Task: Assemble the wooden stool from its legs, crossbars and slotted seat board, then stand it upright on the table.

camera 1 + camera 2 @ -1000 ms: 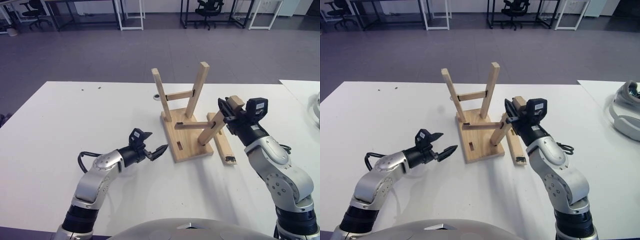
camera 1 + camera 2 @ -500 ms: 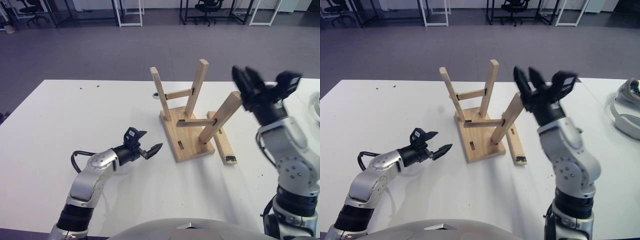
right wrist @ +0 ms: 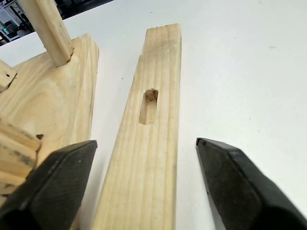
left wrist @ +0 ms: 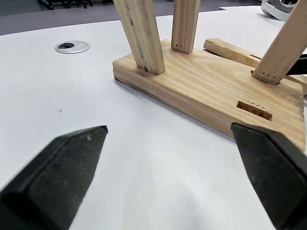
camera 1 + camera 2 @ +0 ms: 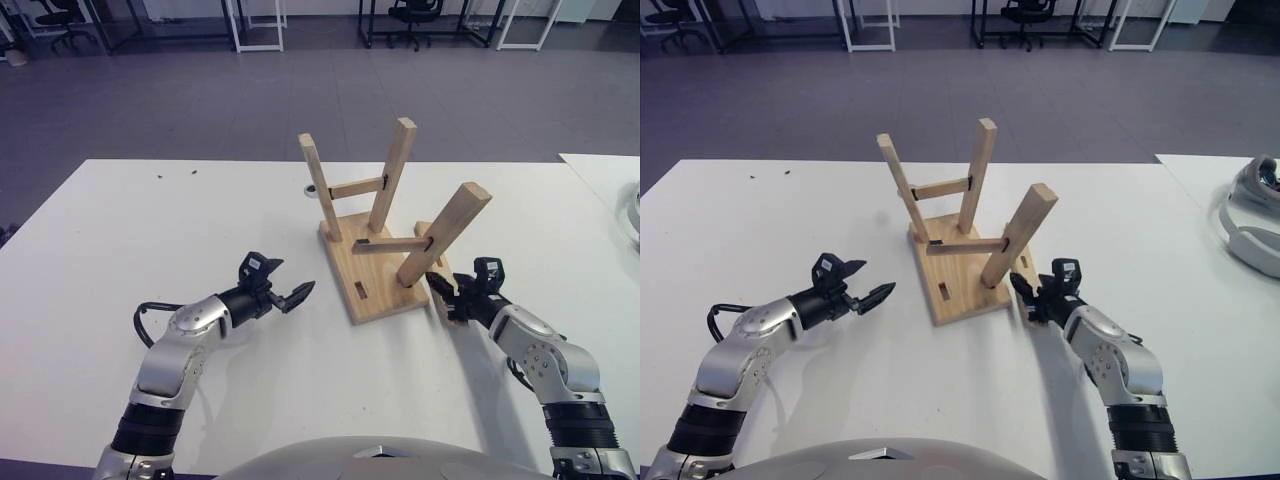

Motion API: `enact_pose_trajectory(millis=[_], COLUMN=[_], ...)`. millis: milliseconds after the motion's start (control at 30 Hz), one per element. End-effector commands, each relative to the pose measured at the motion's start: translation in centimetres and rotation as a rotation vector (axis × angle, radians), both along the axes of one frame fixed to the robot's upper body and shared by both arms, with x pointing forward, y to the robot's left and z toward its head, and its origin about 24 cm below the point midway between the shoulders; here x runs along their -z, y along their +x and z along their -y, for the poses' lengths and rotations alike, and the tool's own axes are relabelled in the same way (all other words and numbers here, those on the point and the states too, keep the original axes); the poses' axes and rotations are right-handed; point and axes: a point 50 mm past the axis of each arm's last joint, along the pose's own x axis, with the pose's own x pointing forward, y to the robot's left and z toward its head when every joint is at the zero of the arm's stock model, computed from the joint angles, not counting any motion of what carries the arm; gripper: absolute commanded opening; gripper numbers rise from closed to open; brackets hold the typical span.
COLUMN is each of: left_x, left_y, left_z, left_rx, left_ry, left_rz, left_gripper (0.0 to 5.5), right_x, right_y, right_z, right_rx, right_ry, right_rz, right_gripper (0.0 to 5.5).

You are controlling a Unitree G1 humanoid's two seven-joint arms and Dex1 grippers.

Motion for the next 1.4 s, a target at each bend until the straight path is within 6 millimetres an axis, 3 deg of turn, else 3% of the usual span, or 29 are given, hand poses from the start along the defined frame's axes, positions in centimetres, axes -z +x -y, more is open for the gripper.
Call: enact_pose_trajectory(millis=[33, 133, 333, 433, 500, 533, 600, 667, 733, 800, 900, 1000, 1100, 1400], left_x=[-0.1, -0.1, -0.9, -1.6, -3.0, -4.2, -8.3, -13.0, -16.6, -19.8, -23.9, -25.7, -26.4, -25.8], left_y=[0.3, 0.3, 0.5, 1.0, 1.6, 2.0, 3.0, 3.8, 4.2, 4.8, 5.9, 6.6, 6.1, 5.7], left_z=[-0.1, -0.3, -0.2, -0.1, -0.1, -0.2, -0.3, 0.0, 0.9, 2.4, 3.9, 4.7, 5.5, 6.0], left_rx=[-0.007, -0.011, -0.01, -0.012, -0.032, -0.045, -0.066, -0.026, 0.051, 0.15, 0.234, 0.269, 0.319, 0.32], left_ry=[0.028, 0.051, 0.065, 0.056, -0.003, -0.056, -0.265, -0.486, -0.643, -0.765, -0.913, -0.995, -1.031, -1.01], left_rz=[0.011, 0.015, 0.041, 0.072, 0.119, 0.153, 0.258, 0.352, 0.391, 0.403, 0.398, 0.375, 0.363, 0.361], left_gripper=[4.76, 4.76, 4.76, 4.76, 4.76, 4.76, 4.76, 4.76, 4.76, 4.76, 4.76, 4.76, 4.26, 2.66], right_x=[2.5, 2.1, 0.1, -0.2, -1.5, -2.9, -7.2, -12.3, -16.5, -20.7, -24.8, -25.5, -24.6, -24.1], right_y=[-1.0, -0.9, 0.1, 0.5, 1.5, 2.4, 4.2, 5.3, 5.6, 5.2, 4.2, 3.4, 3.1, 3.3], right_z=[0.1, 0.2, 0.2, 1.2, 2.0, 2.6, 4.2, 4.5, 3.3, 0.7, -3.5, -7.1, -9.2, -9.7], right_rx=[-0.032, -0.066, -0.086, -0.059, 0.021, 0.066, 0.114, 0.071, -0.017, -0.146, -0.356, -0.53, -0.635, -0.641], right_ry=[-0.167, -0.349, -0.409, -0.419, -0.379, -0.374, -0.425, -0.475, -0.479, -0.448, -0.413, -0.372, -0.368, -0.348], right_rz=[-0.135, -0.126, -0.117, -0.123, -0.036, 0.05, 0.281, 0.536, 0.754, 0.966, 1.181, 1.256, 1.257, 1.257], right_gripper=[3.67, 3.12, 2.13, 2.06, 2.06, 2.06, 2.06, 2.06, 2.06, 2.06, 2.06, 2.06, 2.06, 2.06])
